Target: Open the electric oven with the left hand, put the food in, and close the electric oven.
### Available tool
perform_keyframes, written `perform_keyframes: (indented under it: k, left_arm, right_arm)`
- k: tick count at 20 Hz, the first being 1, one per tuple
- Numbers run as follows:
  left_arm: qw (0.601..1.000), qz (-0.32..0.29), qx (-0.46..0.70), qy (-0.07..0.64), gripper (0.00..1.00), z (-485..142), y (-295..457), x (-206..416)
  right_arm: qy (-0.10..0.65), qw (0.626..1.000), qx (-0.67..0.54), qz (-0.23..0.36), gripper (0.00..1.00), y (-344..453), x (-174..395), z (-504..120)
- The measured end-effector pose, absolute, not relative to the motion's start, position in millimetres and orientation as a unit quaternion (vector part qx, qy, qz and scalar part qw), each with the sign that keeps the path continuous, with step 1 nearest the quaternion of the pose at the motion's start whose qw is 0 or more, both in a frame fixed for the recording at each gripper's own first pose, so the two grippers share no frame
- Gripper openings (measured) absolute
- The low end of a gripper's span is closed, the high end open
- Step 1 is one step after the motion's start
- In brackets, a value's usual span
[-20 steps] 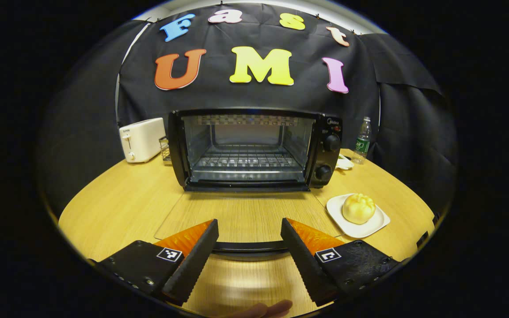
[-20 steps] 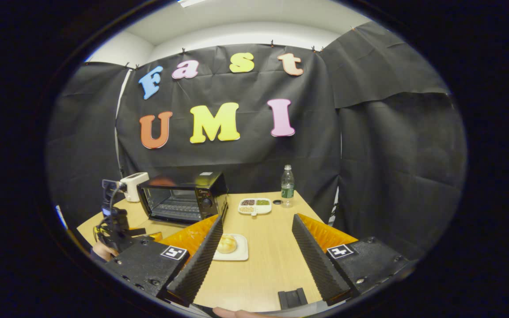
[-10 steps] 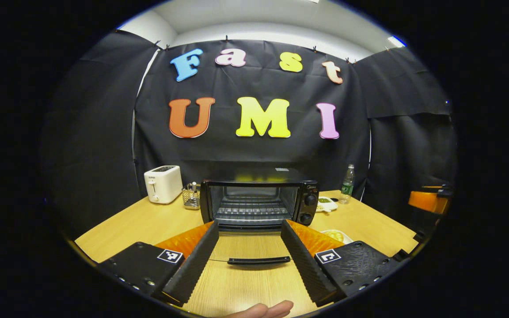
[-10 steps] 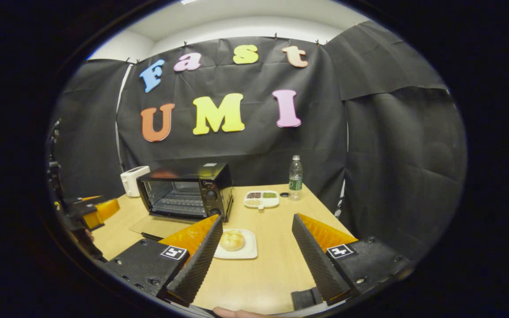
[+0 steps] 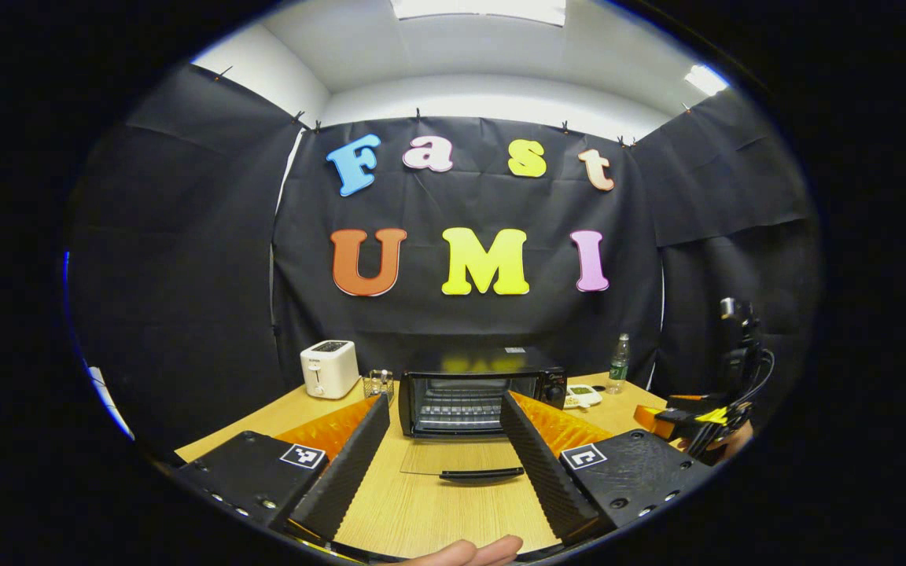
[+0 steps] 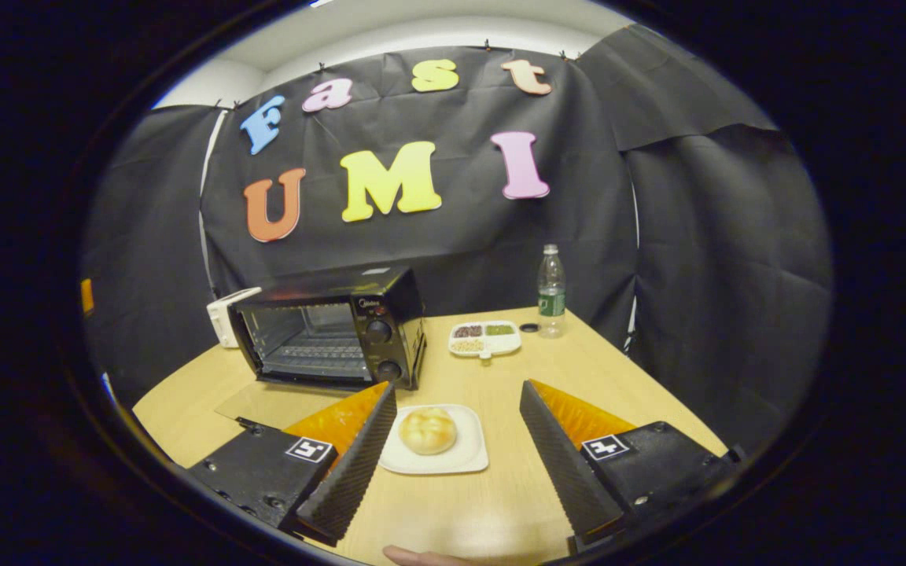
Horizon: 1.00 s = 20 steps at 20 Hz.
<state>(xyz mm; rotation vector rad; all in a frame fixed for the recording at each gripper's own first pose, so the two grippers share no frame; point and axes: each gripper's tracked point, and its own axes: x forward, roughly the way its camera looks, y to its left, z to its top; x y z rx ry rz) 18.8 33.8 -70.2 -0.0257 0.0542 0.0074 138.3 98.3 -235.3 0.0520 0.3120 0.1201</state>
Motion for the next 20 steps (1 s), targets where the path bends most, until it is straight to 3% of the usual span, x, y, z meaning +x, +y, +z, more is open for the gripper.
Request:
perform_keyframes:
  k: [3, 4, 5, 6, 8, 9, 10, 11, 20]
  left_arm:
    - [1.000, 0.003, 0.000, 0.012, 0.93, -60.1, 37.2, 5.3]
    - [1.000, 0.002, 0.004, 0.007, 0.84, -57.2, 37.6, 1.6]
    - [1.000, 0.001, 0.007, 0.001, 0.84, -53.1, 37.2, -2.1]
    - [1.000, 0.001, 0.009, -0.002, 0.93, -51.8, 38.1, -3.5]
    - [1.000, 0.003, 0.007, 0.002, 0.93, -52.9, 40.2, -4.3]
    - [1.000, 0.004, 0.005, 0.006, 0.84, -53.8, 42.0, -5.1]
    - [1.000, 0.008, 0.003, 0.008, 0.84, -54.7, 45.0, -3.5]
    - [1.000, 0.011, 0.000, 0.012, 0.93, -56.5, 48.6, -2.0]
    - [0.999, 0.011, 0.021, 0.025, 0.93, -71.6, 49.7, 7.4]
  right_arm:
    - [0.187, 0.981, 0.001, 0.059, 1.00, 106.6, 162.0, -269.9]
    - [0.198, 0.978, -0.004, 0.060, 0.99, 110.2, 168.3, -282.2]
    - [0.211, 0.976, -0.006, 0.062, 0.99, 114.0, 174.2, -294.1]
    - [0.224, 0.972, -0.005, 0.064, 0.98, 117.9, 177.9, -305.9]
    - [0.237, 0.969, -0.004, 0.065, 0.97, 126.4, 184.1, -322.2]
    - [0.243, 0.968, -0.005, 0.069, 0.97, 131.8, 187.4, -328.5]
    - [0.249, 0.966, -0.008, 0.073, 0.97, 136.7, 188.9, -335.5]
    - [0.256, 0.964, -0.010, 0.075, 0.97, 140.3, 190.6, -341.1]
    - [0.292, 0.955, -0.013, 0.057, 0.97, 153.4, 207.7, -362.3]
